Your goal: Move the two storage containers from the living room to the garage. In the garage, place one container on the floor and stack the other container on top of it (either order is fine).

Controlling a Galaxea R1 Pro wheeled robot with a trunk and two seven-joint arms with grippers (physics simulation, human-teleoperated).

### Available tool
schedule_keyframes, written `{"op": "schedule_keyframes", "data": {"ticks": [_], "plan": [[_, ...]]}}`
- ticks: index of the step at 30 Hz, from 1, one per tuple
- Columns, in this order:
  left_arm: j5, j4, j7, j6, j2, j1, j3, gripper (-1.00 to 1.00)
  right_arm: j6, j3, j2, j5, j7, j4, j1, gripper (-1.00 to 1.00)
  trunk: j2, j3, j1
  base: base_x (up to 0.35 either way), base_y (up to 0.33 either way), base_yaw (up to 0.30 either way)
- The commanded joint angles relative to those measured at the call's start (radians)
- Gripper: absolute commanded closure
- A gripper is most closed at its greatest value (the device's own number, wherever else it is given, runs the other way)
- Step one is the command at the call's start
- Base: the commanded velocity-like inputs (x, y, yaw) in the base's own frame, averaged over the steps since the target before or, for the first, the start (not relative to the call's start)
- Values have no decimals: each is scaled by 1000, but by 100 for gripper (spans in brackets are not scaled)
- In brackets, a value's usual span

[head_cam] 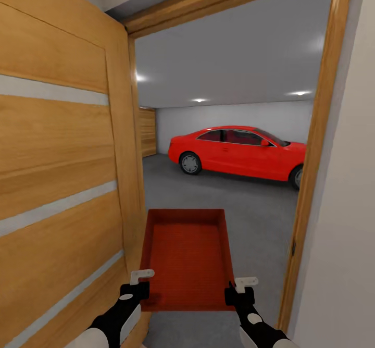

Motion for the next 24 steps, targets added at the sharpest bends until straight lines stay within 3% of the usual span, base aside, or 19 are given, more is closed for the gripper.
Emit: {"op": "schedule_keyframes", "data": {"ticks": [1,24], "plan": [[20,1,11,2,9,0,5,100,-9,-35,-6,9,-9,-3,-1,100,0,0,1,292,228,-283],[19,1,11,1,9,0,6,100,-9,-35,-6,9,-9,-2,-1,100,0,0,1,292,228,-283]]}}
